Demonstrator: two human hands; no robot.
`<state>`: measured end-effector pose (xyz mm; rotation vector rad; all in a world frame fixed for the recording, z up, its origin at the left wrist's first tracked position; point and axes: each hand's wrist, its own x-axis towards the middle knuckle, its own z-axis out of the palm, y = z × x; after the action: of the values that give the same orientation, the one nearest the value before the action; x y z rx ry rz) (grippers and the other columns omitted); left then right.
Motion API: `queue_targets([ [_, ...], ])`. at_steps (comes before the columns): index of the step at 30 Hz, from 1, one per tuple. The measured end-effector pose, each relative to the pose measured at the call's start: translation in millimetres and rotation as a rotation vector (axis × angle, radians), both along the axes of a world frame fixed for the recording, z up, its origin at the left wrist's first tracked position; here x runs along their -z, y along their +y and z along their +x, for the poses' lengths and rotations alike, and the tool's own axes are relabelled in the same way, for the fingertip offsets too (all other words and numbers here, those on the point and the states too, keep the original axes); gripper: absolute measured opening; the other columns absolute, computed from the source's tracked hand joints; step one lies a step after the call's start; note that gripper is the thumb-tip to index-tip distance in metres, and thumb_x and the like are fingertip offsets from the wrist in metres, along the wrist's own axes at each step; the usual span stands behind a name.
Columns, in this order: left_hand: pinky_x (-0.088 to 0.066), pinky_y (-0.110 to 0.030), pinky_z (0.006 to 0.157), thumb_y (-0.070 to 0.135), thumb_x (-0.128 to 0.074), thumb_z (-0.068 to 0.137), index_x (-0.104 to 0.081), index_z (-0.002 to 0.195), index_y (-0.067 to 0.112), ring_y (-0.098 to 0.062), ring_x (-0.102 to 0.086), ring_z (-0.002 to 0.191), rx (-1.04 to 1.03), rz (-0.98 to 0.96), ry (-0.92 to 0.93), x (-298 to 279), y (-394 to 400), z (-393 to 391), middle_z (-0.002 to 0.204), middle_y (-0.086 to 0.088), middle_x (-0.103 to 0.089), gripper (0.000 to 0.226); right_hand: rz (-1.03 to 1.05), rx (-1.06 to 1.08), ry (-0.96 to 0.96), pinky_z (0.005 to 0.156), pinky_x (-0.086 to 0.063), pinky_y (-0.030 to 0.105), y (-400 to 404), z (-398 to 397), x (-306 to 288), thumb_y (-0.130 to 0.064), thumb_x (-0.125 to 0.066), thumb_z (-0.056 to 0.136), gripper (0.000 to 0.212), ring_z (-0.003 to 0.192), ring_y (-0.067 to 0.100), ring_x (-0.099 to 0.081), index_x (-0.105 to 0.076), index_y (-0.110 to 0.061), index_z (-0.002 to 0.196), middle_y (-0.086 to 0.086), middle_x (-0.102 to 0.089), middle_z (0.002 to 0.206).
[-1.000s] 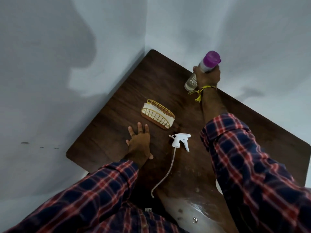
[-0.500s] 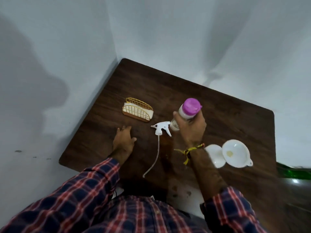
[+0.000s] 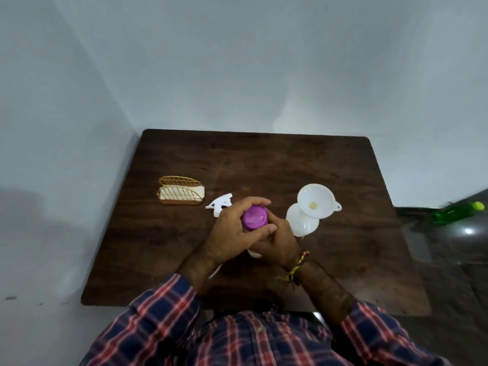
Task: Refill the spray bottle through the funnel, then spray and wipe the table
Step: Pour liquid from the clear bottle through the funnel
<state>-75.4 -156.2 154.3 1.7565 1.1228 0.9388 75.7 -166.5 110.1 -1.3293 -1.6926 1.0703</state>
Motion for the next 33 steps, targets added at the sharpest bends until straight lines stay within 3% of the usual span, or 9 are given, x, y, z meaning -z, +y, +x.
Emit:
queue_targets([
  [3,-0.054,-0.021,0.086,0.028,-0.082,0.076,-0.064,0.108,0.027,-0.007,-0.064,0.107,-0.036,-0.011,-0.03,10,-9,17,0.109,0.015,-0.068,0.037,0.081,0.039,-0.155,0.073,-0.058,0.028,-12,5,9,-0.046,-0.072,0.07,0.057,0.082,0.01,-0.068,-0.059,-0.019,0.118,-0.006,-0.072,0.095],
  [7,-0.056,-0.022,0.079,0.022,-0.078,0.079,-0.066,0.096,0.022,-0.009,-0.067,0.094,-0.195,0.063,-0.047,22,-20,40,0.095,0.013,-0.07,0.021,0.121,0.154,-0.283,0.069,-0.056,0.042,-22,9,17,-0.037,-0.07,0.074,0.042,0.073,0.026,-0.067,-0.068,-0.006,0.103,0.01,-0.072,0.083],
  [12,-0.056,-0.021,0.071,0.023,-0.078,0.08,-0.065,0.094,0.022,-0.004,-0.064,0.085,-0.412,0.06,0.002,22,-28,67,0.088,0.013,-0.066,0.02,0.139,0.223,-0.412,0.075,-0.053,0.031,-27,11,26,-0.04,-0.062,0.087,0.049,0.082,0.022,-0.068,-0.061,-0.009,0.125,0.006,-0.073,0.095],
  [16,-0.045,-0.006,0.071,0.058,-0.064,0.082,-0.063,0.111,0.025,0.009,-0.058,0.087,-0.446,-0.046,0.129,11,-34,64,0.098,0.02,-0.063,0.044,0.101,0.288,-0.393,0.071,-0.054,0.032,-22,14,21,-0.045,-0.064,0.085,0.041,0.077,0.02,-0.068,-0.061,-0.016,0.114,0.002,-0.073,0.088],
  [19,-0.044,-0.002,0.062,0.072,-0.044,0.087,-0.07,0.097,0.024,0.008,-0.063,0.076,-0.457,0.088,0.19,6,-46,38,0.08,0.021,-0.066,0.056,0.066,0.338,-0.268,0.067,-0.048,0.022,-21,25,17,-0.057,-0.07,0.076,0.045,0.073,0.013,-0.066,-0.062,-0.021,0.1,-0.004,-0.072,0.085],
  [24,-0.055,-0.017,0.085,0.039,-0.06,0.093,-0.061,0.127,0.025,0.002,-0.061,0.11,-0.223,0.008,0.18,-1,-33,35,0.12,0.014,-0.064,0.037,0.046,0.244,-0.251,0.075,-0.055,0.026,-19,25,17,-0.05,-0.074,0.077,0.045,0.08,0.014,-0.067,-0.062,-0.019,0.107,-0.001,-0.073,0.093],
  [26,-0.058,-0.026,0.083,0.036,-0.059,0.093,-0.066,0.119,0.024,-0.002,-0.064,0.103,-0.253,0.058,0.223,-6,-29,37,0.112,0.009,-0.069,0.029,0.028,0.19,-0.234,0.081,-0.055,0.027,-20,24,19,-0.049,-0.075,0.077,0.05,0.086,0.015,-0.067,-0.06,-0.018,0.113,0.0,-0.072,0.099],
  [29,-0.058,-0.018,0.069,0.03,-0.06,0.095,-0.067,0.105,0.029,-0.003,-0.069,0.084,-0.405,0.095,0.139,-15,-25,25,0.092,0.009,-0.072,0.013,0.025,0.188,-0.269,0.083,-0.056,0.031,-22,25,23,-0.051,-0.076,0.073,0.055,0.088,0.014,-0.067,-0.059,-0.018,0.115,-0.001,-0.072,0.1],
  [33,-0.047,-0.018,0.099,0.012,-0.062,0.094,-0.056,0.136,0.019,0.0,-0.051,0.126,0.043,-0.064,0.243,-24,-21,14,0.138,0.007,-0.056,0.043,0.025,0.208,-0.235,0.081,-0.057,0.029,-20,27,29,-0.053,-0.075,0.072,0.054,0.086,0.011,-0.067,-0.06,-0.021,0.113,-0.005,-0.072,0.098],
])
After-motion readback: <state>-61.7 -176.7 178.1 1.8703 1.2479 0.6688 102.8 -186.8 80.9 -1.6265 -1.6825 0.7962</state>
